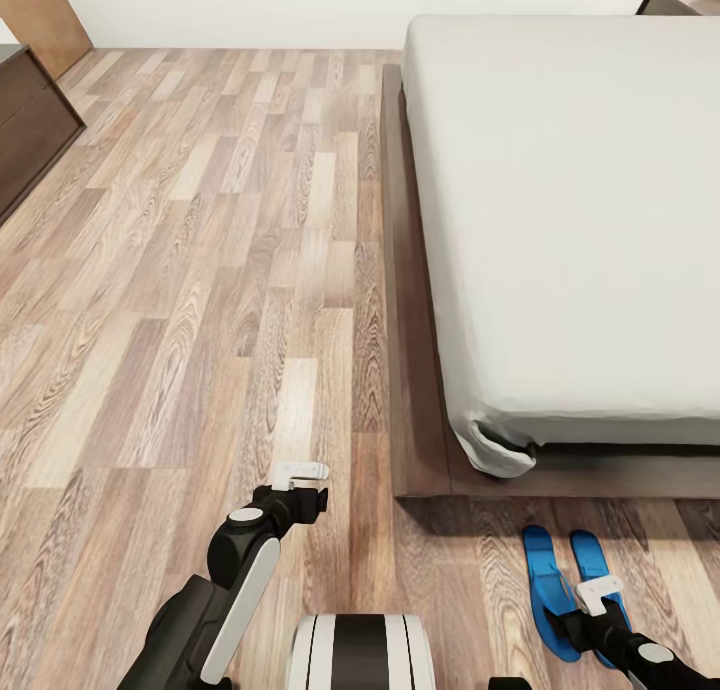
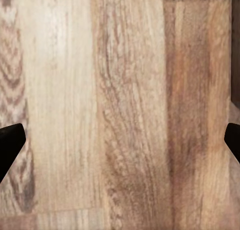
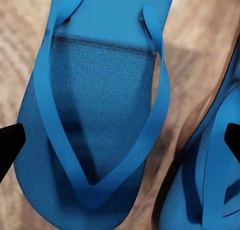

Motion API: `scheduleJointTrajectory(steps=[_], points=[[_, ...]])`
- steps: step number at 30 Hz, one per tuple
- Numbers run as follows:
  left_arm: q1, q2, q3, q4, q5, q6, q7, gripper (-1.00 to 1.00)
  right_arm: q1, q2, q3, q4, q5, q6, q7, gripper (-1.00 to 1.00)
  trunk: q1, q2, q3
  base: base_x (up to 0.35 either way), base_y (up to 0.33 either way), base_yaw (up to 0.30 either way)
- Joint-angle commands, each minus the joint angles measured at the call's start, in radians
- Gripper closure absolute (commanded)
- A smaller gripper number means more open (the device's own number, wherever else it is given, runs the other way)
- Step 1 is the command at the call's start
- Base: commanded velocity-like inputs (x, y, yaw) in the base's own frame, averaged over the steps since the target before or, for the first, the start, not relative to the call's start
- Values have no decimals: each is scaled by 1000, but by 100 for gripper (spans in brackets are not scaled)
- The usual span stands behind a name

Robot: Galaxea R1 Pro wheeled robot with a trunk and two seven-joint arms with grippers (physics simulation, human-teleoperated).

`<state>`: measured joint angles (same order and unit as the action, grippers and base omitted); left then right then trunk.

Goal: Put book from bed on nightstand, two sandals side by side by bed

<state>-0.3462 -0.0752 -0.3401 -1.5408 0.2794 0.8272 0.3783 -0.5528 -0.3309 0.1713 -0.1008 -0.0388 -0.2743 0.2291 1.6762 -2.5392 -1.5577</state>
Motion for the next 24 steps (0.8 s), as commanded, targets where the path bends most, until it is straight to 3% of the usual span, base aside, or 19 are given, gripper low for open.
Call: scheduleJointTrajectory(steps=[1, 14, 24], points=[[-1, 0, -1, -1, 10, 3, 10, -100, 0, 0, 5, 1, -4, -3, 2, -100, 0, 0, -1, 0, 0, 0], [-1, 0, -1, -1, 10, 3, 10, -100, 0, 0, 5, 1, -4, -4, 1, -100, 0, 0, -1, 0, 0, 0], [-1, -1, -1, -1, 8, 6, 10, -100, 0, 0, 5, 1, -4, -3, 2, -100, -5, 2, 38, 0, 0, 0]])
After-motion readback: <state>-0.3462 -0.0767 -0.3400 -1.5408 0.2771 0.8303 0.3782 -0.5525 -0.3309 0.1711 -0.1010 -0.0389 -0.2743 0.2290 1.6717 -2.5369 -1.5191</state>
